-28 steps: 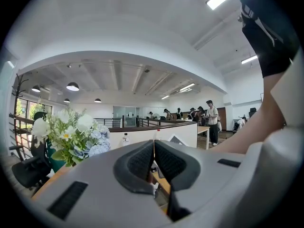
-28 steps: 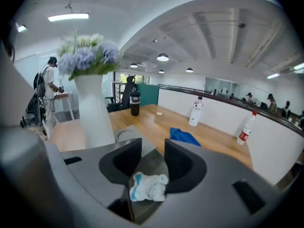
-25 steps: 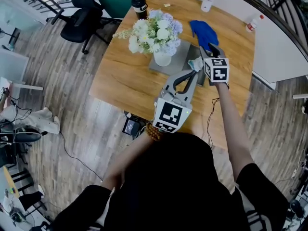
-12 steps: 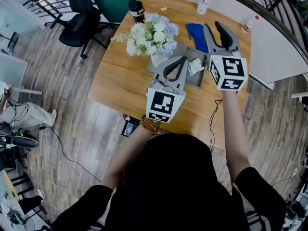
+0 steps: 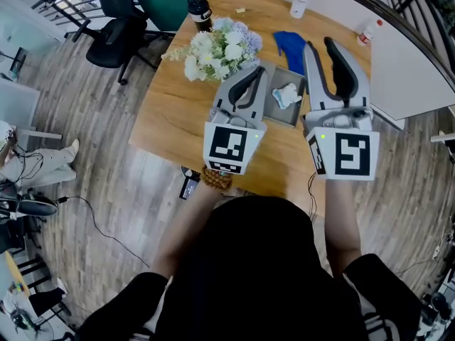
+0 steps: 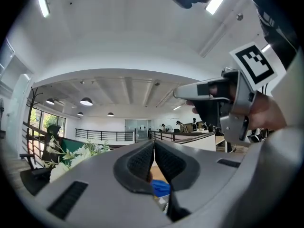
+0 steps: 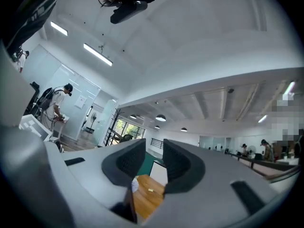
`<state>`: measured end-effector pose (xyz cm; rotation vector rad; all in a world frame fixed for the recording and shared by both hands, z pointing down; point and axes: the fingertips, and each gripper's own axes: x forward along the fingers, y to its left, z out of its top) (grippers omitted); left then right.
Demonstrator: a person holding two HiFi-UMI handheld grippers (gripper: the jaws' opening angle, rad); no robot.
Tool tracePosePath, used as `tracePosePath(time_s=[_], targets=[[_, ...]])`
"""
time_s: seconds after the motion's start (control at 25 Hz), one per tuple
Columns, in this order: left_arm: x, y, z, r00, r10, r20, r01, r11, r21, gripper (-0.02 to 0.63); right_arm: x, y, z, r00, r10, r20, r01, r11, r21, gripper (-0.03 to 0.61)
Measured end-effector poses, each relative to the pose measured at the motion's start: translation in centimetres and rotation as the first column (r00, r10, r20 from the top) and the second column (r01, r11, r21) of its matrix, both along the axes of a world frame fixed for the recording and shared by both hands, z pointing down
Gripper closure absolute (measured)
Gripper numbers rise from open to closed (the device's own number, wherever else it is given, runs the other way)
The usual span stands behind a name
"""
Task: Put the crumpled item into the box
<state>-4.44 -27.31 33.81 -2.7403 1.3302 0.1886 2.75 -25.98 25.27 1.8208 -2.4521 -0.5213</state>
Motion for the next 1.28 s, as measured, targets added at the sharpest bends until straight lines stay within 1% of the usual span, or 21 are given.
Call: tracePosePath(time_s=[0.08,0.28,0.4,0.48,0.56,0.64,0.72,0.84,1.04,1.28], targets=[[0.0,0.1,-0.3,1.0,0.003,-0.008,-0.003,1.0,0.005,0.591,-0.2,0.4,0.8,1.0,0.015,0.015,-0.015,1.0,-0.002,0.472],[0.6,1.1,-0.8,1.0,0.01,-0.025,-0.01,1.0,0.025,0.591,-0.1,1.6,4.2,0.999,0.04,0.015,-0.039,0.997,-0.06,0.459],[0.8,1.9,-0.7,0.999,-0.01,-0.032,0.011,0.999,0.044,0.591,-0.1,2.9,4.2,0.997,0.074,0.036,-0.073,0.997,-0.036,0.46],[1.3,2.3,-0.1,0.999,-0.008,-0.032,0.009,0.999,0.033,0.591,-0.1,3.6,4.9,0.996,0.089,0.031,-0.088,0.996,-0.032,0.463],[1.8,2.9,0.7,1.0,0.007,-0.03,-0.007,1.0,0.017,0.591,0.1,4.3,6.6,0.996,0.093,0.011,-0.092,0.994,-0.058,0.451],[2.1,3.3,1.3,1.0,0.015,-0.027,-0.015,1.0,0.007,0.591,0.3,4.9,7.5,0.994,0.103,0.03,-0.101,0.992,-0.072,0.446],[2.0,3.6,1.7,0.999,0.013,-0.031,-0.013,1.0,-0.009,0.591,0.3,5.4,8.3,0.993,0.111,0.035,-0.107,0.991,-0.083,0.449],[1.8,3.8,2.5,0.999,0.004,-0.033,-0.005,1.0,-0.031,0.591,0.1,5.7,9.9,0.994,0.111,0.01,-0.109,0.989,-0.099,0.454],[1.7,4.1,3.6,1.0,-0.005,-0.029,0.004,0.999,-0.038,0.591,0.1,6.1,11.7,0.991,0.134,-0.002,-0.134,0.986,-0.097,0.463],[2.1,4.3,4.2,1.0,-0.01,-0.025,0.008,0.998,-0.057,0.591,0.6,6.2,12.9,0.991,0.136,-0.004,-0.135,0.982,-0.13,0.474]])
